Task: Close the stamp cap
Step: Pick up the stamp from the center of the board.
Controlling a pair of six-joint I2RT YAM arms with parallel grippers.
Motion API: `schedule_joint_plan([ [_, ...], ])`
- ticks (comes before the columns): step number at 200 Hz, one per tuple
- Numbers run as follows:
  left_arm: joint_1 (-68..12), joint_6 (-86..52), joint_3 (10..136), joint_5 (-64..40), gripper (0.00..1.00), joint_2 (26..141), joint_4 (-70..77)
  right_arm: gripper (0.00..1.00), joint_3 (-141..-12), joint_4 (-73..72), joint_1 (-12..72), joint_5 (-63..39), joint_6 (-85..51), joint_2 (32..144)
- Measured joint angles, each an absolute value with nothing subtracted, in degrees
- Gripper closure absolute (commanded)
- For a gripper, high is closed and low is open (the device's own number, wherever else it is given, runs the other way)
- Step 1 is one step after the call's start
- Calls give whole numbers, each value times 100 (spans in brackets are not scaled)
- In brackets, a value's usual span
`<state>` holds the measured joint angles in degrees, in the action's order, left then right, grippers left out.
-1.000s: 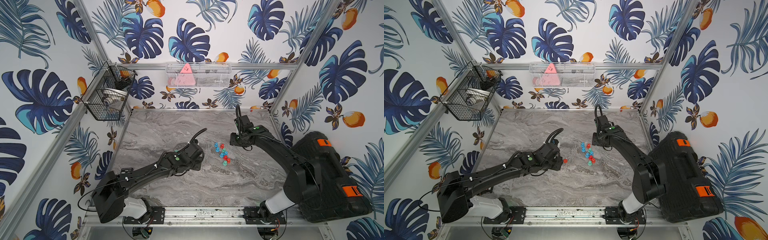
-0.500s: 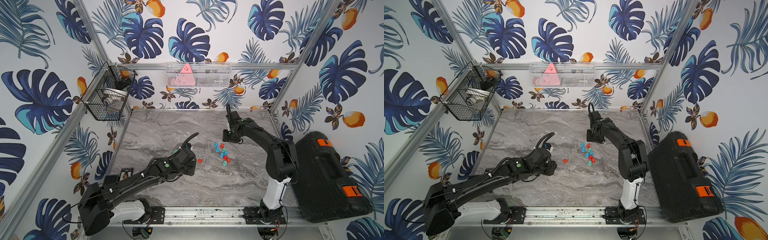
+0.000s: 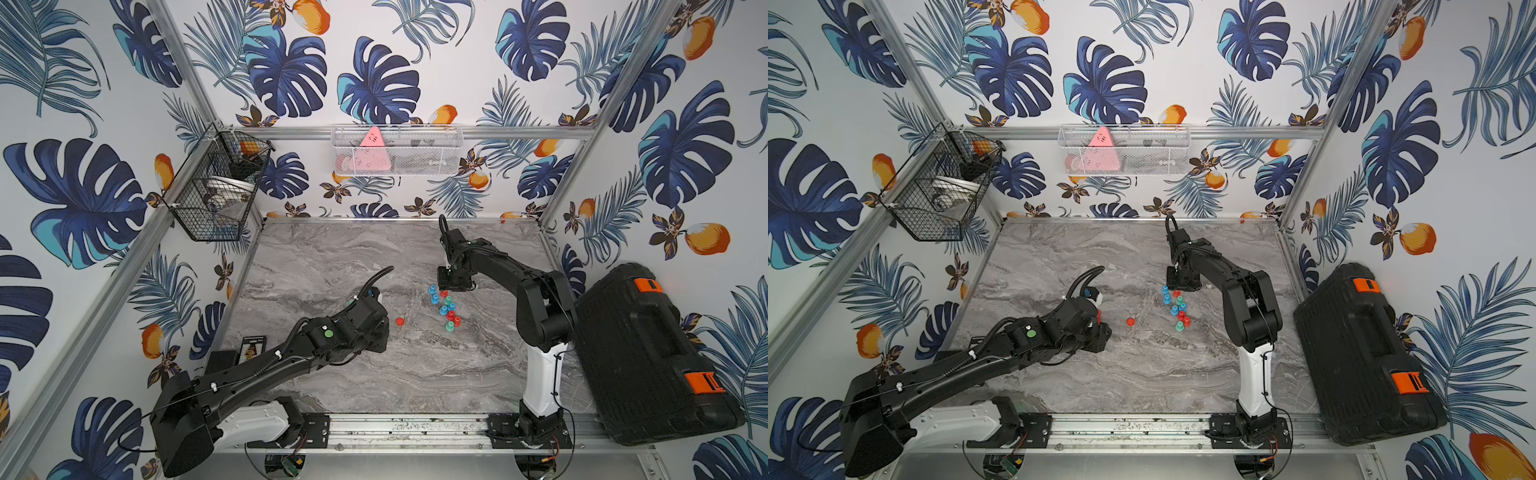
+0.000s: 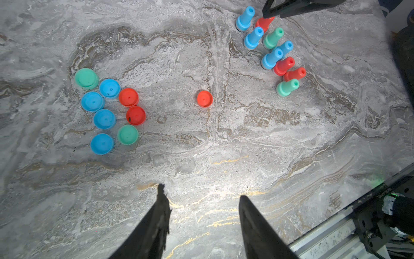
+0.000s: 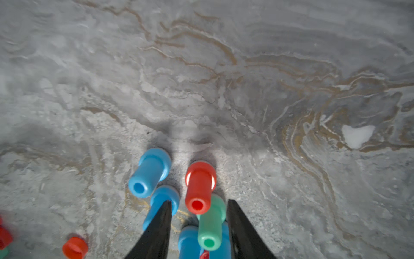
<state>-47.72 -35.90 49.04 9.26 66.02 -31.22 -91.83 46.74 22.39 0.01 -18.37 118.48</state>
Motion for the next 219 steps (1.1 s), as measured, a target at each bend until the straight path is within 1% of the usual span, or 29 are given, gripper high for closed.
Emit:
schedule_joint_plan([
  [82,-4772,-3605,4871,943,45,6589,-3168,62,-9347,4674,2244,19,-1837,12084],
  [93,-4772,-3605,4871,943,45,6591,-3170,63,-9356,4674,2246,40,-1835,12099],
  [99,-4772,-3605,4873,943,45,6591,-3173,66,-9362,4676,2248,38,-1835,12110],
  [110,-4772,-3605,4873,945,45,6591,-3173,67,-9378,4674,2255,43,-1837,12121],
  [160,-4772,-3610,4871,947,46,6569,-3173,69,-9411,4672,2292,106,-1833,12154],
  [219,-4772,-3625,4862,969,46,6556,-3175,76,-9465,4681,2370,242,-1817,12164],
])
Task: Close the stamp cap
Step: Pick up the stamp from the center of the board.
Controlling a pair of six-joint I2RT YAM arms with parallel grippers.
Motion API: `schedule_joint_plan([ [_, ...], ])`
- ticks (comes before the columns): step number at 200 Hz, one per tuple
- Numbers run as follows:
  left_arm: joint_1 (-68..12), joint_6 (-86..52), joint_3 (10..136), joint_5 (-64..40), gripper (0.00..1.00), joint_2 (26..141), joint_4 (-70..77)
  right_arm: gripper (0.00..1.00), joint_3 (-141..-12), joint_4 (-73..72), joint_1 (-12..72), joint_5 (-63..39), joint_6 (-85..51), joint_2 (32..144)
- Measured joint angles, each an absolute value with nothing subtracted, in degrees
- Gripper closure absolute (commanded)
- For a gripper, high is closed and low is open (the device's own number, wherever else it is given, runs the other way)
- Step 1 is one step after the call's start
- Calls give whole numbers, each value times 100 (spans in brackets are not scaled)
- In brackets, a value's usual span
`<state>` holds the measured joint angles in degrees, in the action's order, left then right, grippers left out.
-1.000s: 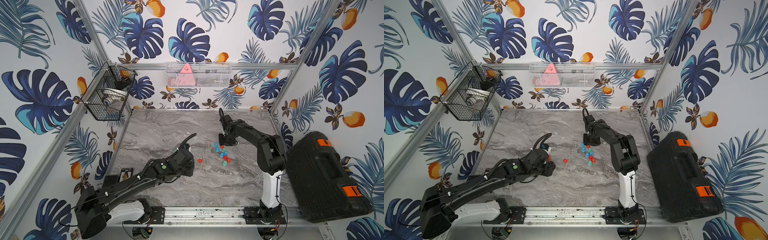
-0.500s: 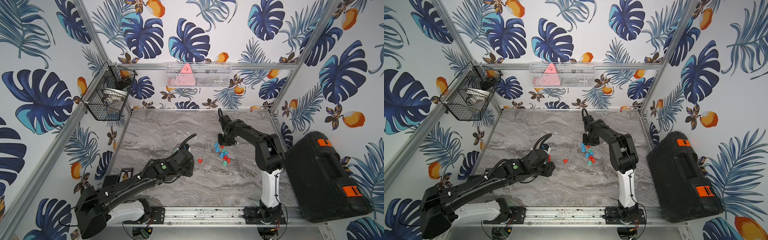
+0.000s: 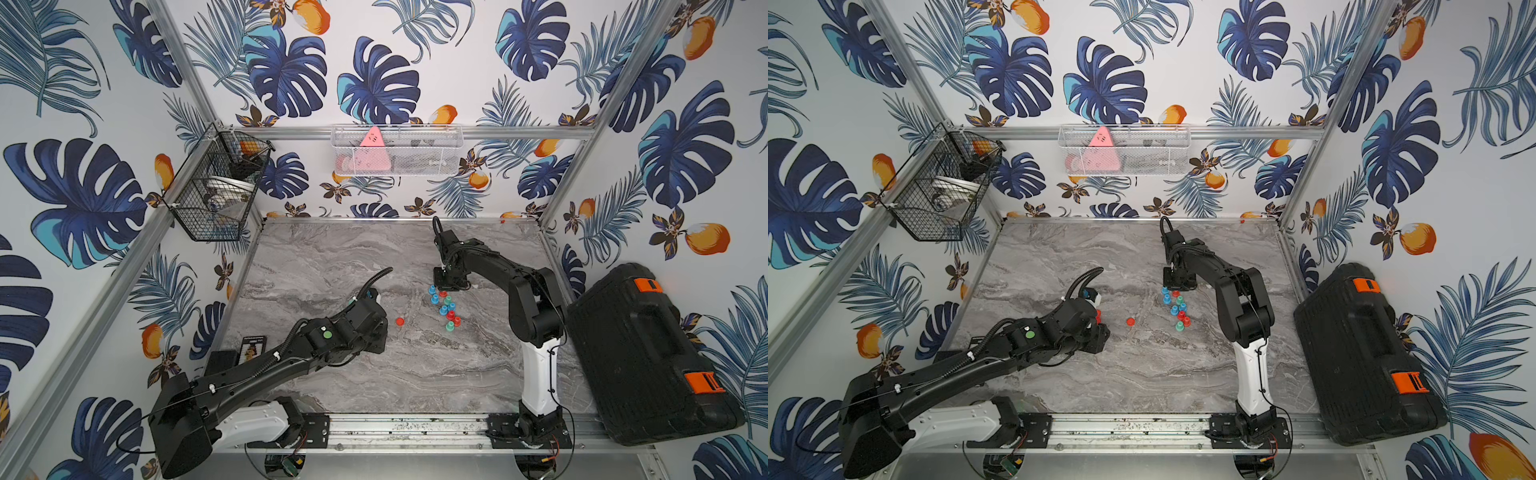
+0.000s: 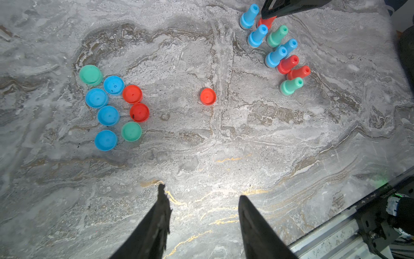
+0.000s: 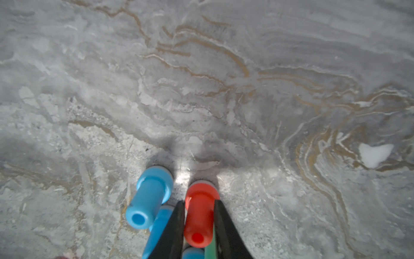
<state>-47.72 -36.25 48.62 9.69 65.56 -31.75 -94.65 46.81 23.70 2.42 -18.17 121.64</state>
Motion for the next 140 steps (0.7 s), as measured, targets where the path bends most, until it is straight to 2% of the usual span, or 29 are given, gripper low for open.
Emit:
schedule_joint_plan([
  [51,-4772,-3629,4836,967,46,6534,-3177,77,-9463,4689,2438,421,-1813,12169],
  [102,-4772,-3634,4836,967,46,6493,-3179,85,-9463,4720,2552,670,-1813,12169],
  [140,-4772,-3634,4842,1004,47,6438,-3247,86,-9553,4875,2567,832,-1813,12108],
])
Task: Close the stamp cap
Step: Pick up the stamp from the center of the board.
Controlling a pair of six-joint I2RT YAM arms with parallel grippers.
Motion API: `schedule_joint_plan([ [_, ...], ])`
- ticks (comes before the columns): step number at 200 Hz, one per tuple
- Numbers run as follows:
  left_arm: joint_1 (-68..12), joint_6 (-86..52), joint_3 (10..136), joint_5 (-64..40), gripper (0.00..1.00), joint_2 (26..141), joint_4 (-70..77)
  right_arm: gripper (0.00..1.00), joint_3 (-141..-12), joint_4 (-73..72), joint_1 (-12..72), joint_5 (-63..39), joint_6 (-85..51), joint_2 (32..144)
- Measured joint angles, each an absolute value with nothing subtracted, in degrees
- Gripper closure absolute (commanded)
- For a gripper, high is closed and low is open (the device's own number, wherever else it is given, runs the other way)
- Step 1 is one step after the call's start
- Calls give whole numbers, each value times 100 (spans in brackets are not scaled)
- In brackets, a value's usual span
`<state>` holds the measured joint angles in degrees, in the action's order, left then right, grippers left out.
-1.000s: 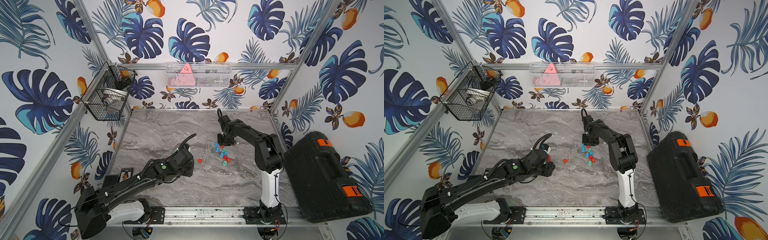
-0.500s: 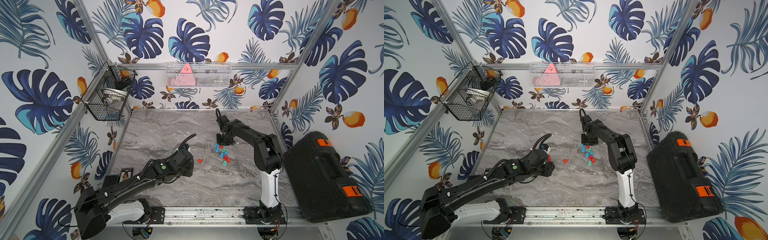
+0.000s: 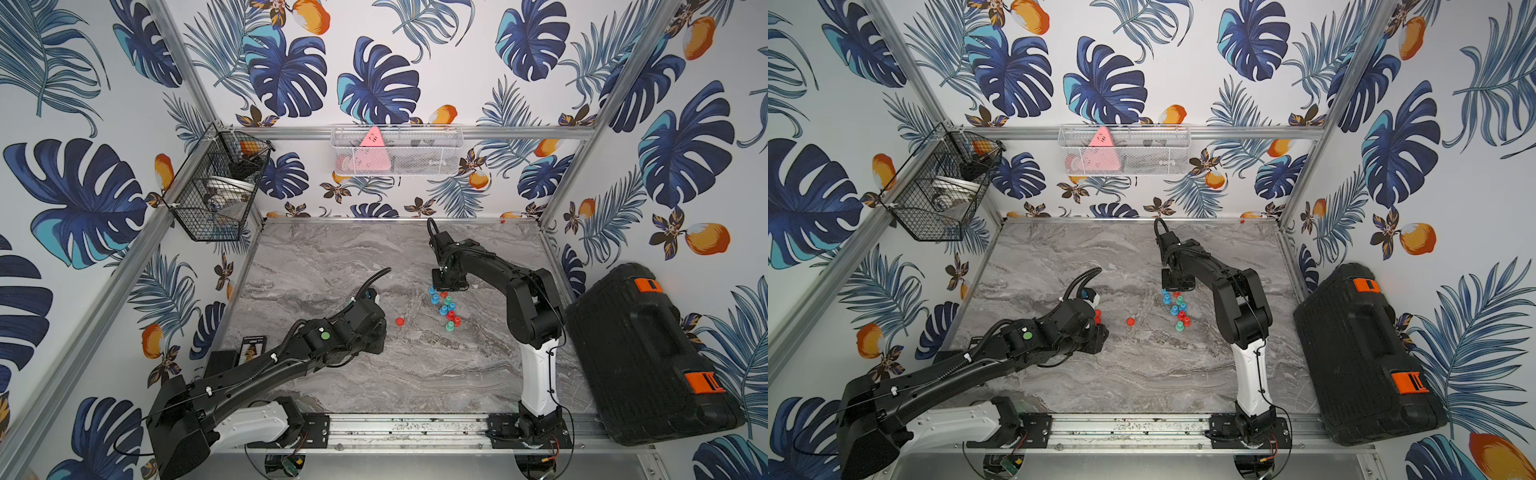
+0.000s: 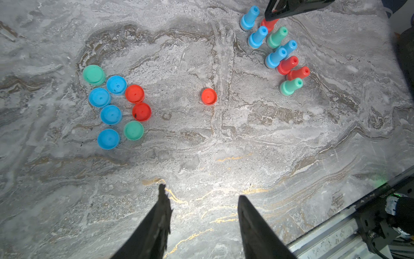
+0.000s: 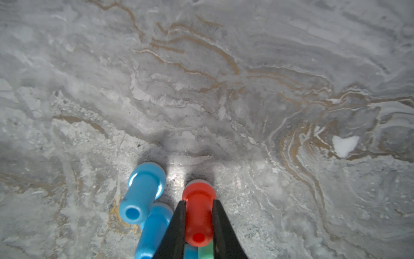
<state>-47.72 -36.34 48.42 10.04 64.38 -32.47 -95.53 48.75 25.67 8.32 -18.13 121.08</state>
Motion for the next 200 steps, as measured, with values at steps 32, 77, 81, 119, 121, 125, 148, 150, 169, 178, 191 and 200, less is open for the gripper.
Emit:
schedule_joint_plan([
  [32,-4772,-3634,4834,1057,47,6372,-3280,86,-9784,5037,2668,1013,-1815,11937],
  [77,-4772,-3651,4775,1116,47,6248,-3336,84,-10167,5317,2943,980,-1815,11721],
  [81,-4772,-3651,4770,1127,47,6226,-3350,84,-10189,5341,2963,1002,-1817,11705],
  [119,-4772,-3649,4755,1223,47,6084,-3433,83,-10283,5529,3336,996,-1824,11559],
  [121,-4772,-3649,4755,1225,47,6084,-3433,83,-10291,5540,3361,993,-1826,11546],
  [125,-4772,-3649,4755,1232,47,6077,-3437,83,-10309,5551,3393,996,-1841,11528],
  [148,-4772,-3649,4755,1238,47,6058,-3468,84,-10427,5599,3603,993,-1865,11528],
  [150,-4772,-3649,4755,1238,47,6055,-3472,84,-10433,5612,3618,993,-1863,11533],
  [169,-4772,-3649,4755,1245,47,6023,-3509,84,-10460,5675,3795,993,-1905,11542],
  [178,-4772,-3649,4755,1258,47,6003,-3531,84,-10460,5684,3894,991,-1914,11542],
  [191,-4772,-3649,4751,1291,47,5981,-3557,84,-10442,5693,4001,974,-1970,11542],
  [200,-4772,-3649,4742,1317,47,5957,-3564,84,-10407,5695,4066,954,-1999,11542],
])
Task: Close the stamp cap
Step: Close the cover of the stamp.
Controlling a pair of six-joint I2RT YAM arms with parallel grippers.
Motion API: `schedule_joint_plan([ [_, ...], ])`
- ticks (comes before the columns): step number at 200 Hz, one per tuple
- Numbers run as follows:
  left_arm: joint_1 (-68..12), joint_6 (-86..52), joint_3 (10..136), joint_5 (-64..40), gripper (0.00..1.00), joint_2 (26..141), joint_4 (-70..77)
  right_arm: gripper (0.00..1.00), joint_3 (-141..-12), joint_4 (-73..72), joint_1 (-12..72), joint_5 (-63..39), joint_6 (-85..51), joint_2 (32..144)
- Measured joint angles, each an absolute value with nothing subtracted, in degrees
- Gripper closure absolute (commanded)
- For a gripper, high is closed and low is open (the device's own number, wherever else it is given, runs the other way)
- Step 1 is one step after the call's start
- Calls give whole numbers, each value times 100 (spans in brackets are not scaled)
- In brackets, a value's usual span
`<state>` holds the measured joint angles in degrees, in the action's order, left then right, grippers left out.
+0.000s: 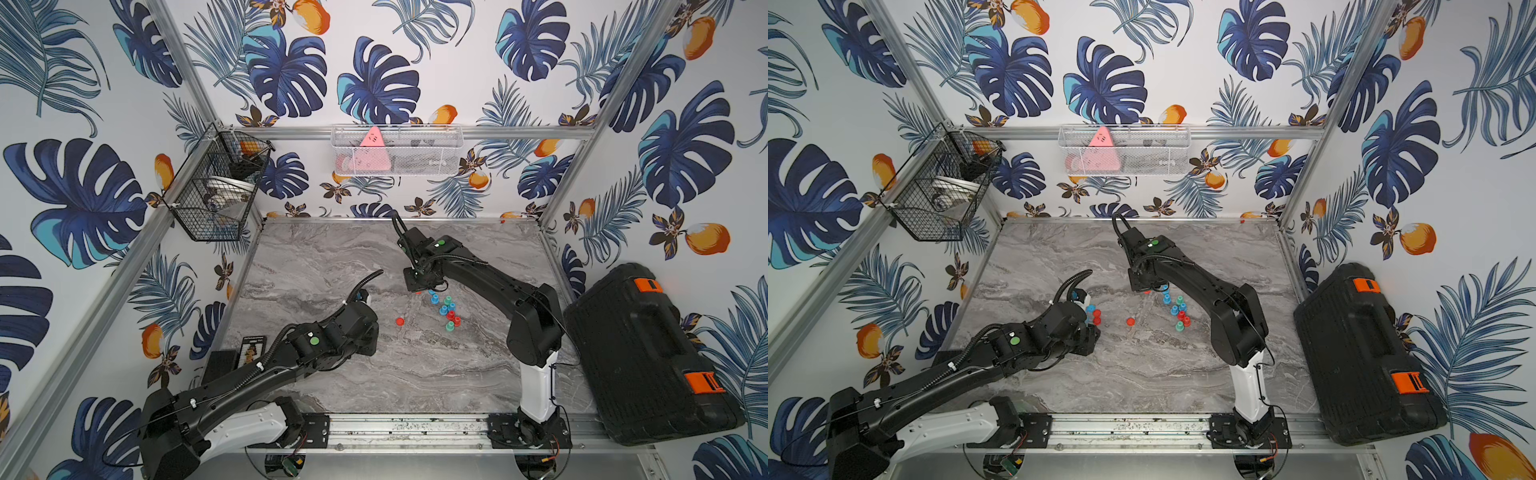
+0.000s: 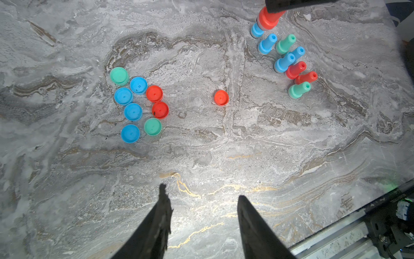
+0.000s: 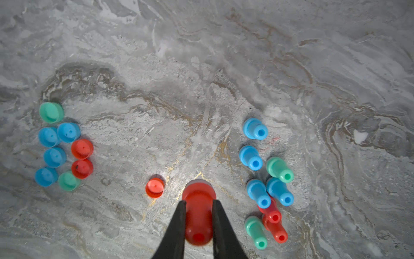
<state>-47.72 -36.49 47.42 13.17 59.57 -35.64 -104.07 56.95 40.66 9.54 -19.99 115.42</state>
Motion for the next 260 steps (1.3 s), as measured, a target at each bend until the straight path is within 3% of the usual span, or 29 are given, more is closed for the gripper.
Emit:
schedule_joint_plan([
  [260,-4652,-3649,4539,1688,47,5354,-3907,85,-10313,5605,4650,250,-2206,12339],
])
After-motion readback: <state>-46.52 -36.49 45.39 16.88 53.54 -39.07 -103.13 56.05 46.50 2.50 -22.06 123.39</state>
